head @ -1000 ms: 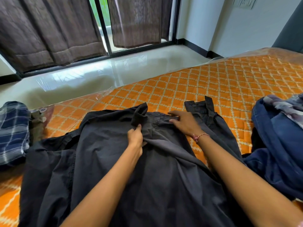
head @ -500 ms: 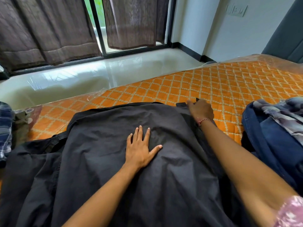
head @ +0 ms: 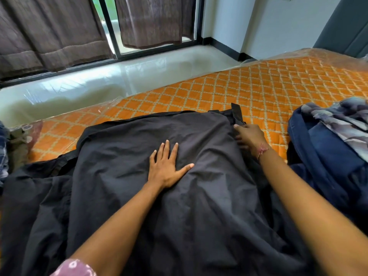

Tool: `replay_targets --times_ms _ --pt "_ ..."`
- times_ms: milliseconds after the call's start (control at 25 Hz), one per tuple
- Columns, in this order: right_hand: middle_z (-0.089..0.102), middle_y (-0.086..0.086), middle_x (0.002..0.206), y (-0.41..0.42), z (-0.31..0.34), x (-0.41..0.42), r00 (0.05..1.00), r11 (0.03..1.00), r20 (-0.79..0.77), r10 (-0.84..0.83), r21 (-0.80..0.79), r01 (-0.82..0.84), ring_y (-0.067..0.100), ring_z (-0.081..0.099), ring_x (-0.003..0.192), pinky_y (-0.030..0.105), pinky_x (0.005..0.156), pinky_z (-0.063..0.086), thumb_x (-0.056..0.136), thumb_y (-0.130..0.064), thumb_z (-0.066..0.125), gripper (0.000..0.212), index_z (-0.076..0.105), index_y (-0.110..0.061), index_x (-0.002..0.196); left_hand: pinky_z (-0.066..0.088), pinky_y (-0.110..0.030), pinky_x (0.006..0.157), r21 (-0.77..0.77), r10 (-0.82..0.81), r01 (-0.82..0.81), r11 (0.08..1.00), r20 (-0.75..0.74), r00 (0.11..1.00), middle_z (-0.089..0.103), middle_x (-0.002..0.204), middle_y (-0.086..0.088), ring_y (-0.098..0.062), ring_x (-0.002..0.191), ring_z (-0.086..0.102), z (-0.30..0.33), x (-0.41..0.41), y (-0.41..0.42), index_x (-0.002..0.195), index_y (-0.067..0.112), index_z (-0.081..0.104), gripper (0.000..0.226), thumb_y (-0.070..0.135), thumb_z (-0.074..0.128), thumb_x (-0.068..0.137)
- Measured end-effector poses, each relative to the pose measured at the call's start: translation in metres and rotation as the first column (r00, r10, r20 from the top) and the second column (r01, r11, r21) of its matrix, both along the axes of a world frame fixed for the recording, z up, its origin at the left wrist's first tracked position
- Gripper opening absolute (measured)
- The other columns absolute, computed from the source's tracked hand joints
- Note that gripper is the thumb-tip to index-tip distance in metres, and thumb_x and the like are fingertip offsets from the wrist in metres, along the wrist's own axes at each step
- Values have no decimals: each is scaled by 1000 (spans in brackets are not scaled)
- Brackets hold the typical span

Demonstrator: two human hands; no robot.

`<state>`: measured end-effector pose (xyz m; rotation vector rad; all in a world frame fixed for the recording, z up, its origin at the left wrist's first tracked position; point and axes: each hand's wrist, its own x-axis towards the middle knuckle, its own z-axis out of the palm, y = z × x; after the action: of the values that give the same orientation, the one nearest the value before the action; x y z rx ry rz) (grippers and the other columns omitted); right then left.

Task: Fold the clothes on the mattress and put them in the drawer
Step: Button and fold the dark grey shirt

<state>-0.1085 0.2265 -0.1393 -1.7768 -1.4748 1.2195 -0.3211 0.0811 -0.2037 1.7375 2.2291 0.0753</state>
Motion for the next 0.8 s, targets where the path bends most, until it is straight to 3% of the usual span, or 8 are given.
replay_targets --times_ms 120,240,320,400,440,520,640,800 --pt "63 19 111 -77 -9 29 926 998 372 58 -15 -56 36 58 107 37 81 43 90 -56 49 55 63 -5 105 -2 -44 118 -85 88 -81 993 85 992 -10 160 -7 -20 147 -10 31 14 5 153 24 2 87 71 35 87" --pt "53 16 126 -143 -19 24 754 965 655 -46 223 -135 36 46 122 50 100 35 88 -43 57 44 53 -12 119 7 -49 115 299 179 -214 930 141 974 19 158 -12 -23 147 13 38 82 -27 148 20 32 67 59 29 93" --pt "46 19 137 -176 -28 24 741 842 661 -121 463 -276 36 41 131 56 109 26 87 -33 52 43 49 -10 123 6 -50 114 196 50 -60 979 58 997 22 157 -13 -24 146 18 25 118 -65 147 22 33 84 69 9 81" --pt "37 18 147 -209 -42 38 781 733 616 100 486 -477 31 38 136 42 111 30 90 -30 40 50 44 -9 134 25 -52 110 185 6 3 983 -48 999 43 145 -16 -27 136 40 18 124 -81 139 18 48 79 62 16 82" --pt "37 17 149 -220 -50 48 765 720 613 199 438 -538 30 41 134 36 107 36 91 -32 35 52 45 -10 137 37 -52 105 190 41 -41 981 7 999 55 135 -16 -27 127 51 22 122 -82 130 16 58 69 54 23 84" --pt "38 17 148 -228 -61 76 695 777 686 218 309 -548 34 41 134 43 104 39 90 -48 26 64 49 -12 137 33 -51 107 157 104 -114 981 66 992 53 138 -12 -24 132 47 33 121 -97 133 18 55 69 51 18 85" --pt "29 13 154 -220 -65 116 537 837 825 176 161 -523 30 28 142 50 111 25 83 -73 3 89 41 -19 143 -2 -39 117 155 -26 32 987 -42 999 10 160 -8 -20 148 4 16 110 -150 152 24 13 96 75 -11 75" --pt "35 18 150 -249 -38 75 668 880 716 205 164 -446 34 31 140 55 111 25 83 -62 9 84 47 -13 140 15 -34 114 343 41 -68 937 84 996 34 152 -10 -24 142 30 19 74 -218 146 20 36 77 68 10 92"
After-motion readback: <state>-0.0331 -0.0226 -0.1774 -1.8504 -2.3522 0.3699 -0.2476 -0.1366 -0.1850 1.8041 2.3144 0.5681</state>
